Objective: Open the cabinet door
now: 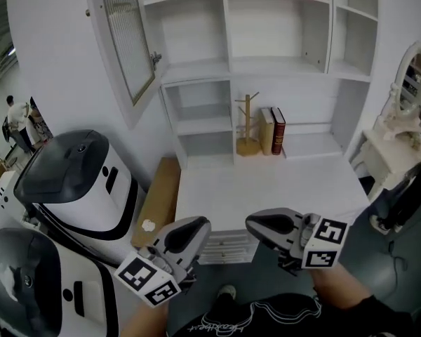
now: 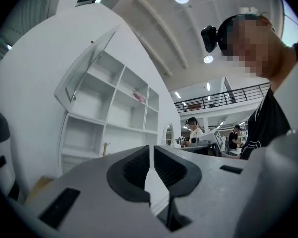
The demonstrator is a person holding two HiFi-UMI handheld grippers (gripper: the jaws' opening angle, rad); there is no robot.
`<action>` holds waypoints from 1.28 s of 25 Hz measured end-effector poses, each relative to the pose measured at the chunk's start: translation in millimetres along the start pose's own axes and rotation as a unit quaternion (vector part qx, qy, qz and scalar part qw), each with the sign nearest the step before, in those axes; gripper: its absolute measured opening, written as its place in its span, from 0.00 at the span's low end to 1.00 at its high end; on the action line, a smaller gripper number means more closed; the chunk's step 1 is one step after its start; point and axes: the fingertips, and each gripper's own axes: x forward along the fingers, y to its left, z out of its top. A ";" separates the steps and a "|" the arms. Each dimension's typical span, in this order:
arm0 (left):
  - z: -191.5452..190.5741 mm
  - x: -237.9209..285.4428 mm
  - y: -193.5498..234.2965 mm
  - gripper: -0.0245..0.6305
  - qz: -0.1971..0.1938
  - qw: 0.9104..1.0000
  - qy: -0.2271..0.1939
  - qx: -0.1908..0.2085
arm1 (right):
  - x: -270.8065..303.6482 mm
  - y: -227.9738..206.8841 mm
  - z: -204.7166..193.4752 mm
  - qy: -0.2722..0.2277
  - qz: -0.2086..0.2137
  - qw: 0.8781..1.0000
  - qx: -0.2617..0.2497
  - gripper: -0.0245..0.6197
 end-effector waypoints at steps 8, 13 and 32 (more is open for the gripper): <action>-45.8 -12.6 -51.4 0.04 0.026 0.999 0.024 -0.032 | -33.6 22.9 -28.8 -0.007 -0.030 0.999 0.010 0.05; -49.7 -11.2 -71.8 0.04 0.039 0.998 0.040 -0.010 | -41.6 46.9 -37.6 -0.010 -0.012 1.000 -0.006 0.05; -48.4 -30.7 -95.0 0.04 0.024 0.999 0.029 -0.008 | -48.1 71.9 -47.4 -0.004 -0.013 1.000 -0.006 0.05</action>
